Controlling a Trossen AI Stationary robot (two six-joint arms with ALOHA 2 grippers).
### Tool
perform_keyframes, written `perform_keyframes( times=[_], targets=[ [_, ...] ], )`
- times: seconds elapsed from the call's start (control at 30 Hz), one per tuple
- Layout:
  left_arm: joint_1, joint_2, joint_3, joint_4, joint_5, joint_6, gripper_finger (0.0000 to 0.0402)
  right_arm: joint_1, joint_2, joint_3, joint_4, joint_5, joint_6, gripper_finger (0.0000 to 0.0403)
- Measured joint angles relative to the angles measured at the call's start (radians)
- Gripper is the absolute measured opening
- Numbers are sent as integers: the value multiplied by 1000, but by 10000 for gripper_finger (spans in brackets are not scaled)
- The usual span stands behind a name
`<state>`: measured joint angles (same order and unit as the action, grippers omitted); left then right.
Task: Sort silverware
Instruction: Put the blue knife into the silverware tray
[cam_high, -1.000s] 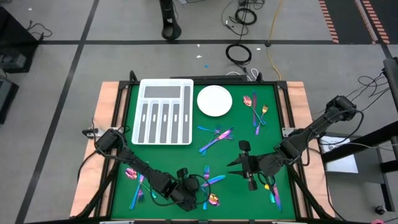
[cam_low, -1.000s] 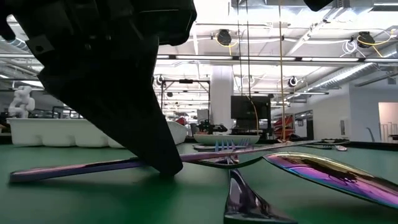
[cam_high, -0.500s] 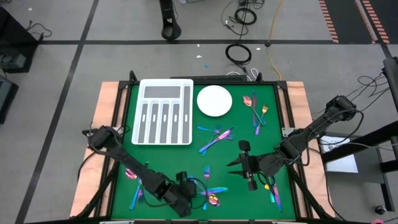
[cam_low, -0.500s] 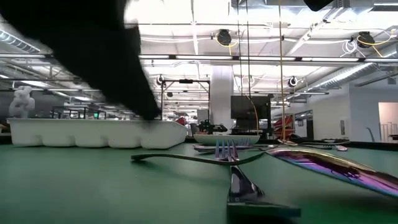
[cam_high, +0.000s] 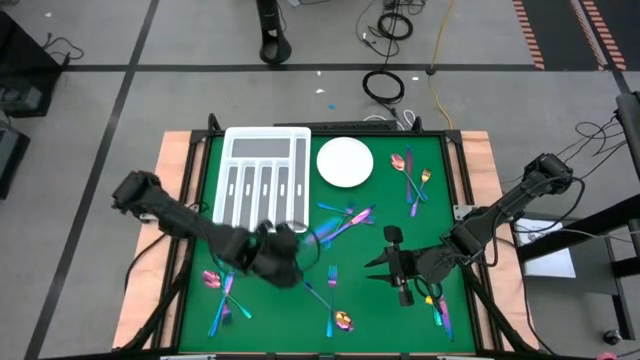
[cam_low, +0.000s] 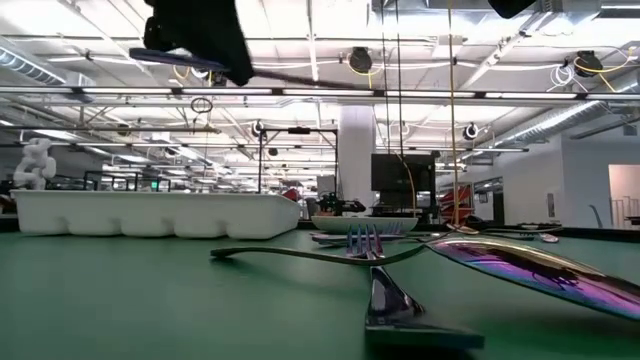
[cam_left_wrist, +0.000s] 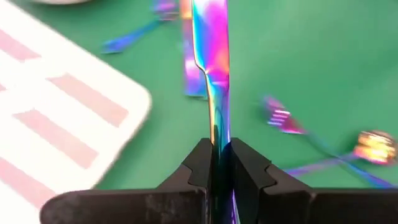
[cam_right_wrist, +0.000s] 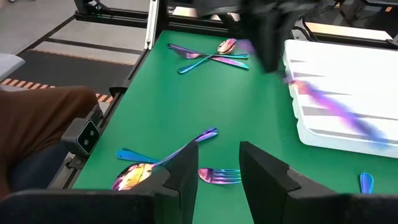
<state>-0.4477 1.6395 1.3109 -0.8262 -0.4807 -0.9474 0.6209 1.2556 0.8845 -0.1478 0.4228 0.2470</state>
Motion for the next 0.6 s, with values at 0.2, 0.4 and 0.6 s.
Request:
perform_keyframes(
  times=[0.2, 0.4, 0.6],
  targets=[
    [127, -72, -4, -369, -42, -70, 35, 0, 0, 0, -17, 0, -3, 105],
    [235, -185, -10, -539, -52, -86, 35, -20, 0, 0, -35, 0, -34, 105],
    [308, -341, -38, -574, -52, -95, 35, -48, 0, 0, -101, 0, -33, 105]
  ],
)
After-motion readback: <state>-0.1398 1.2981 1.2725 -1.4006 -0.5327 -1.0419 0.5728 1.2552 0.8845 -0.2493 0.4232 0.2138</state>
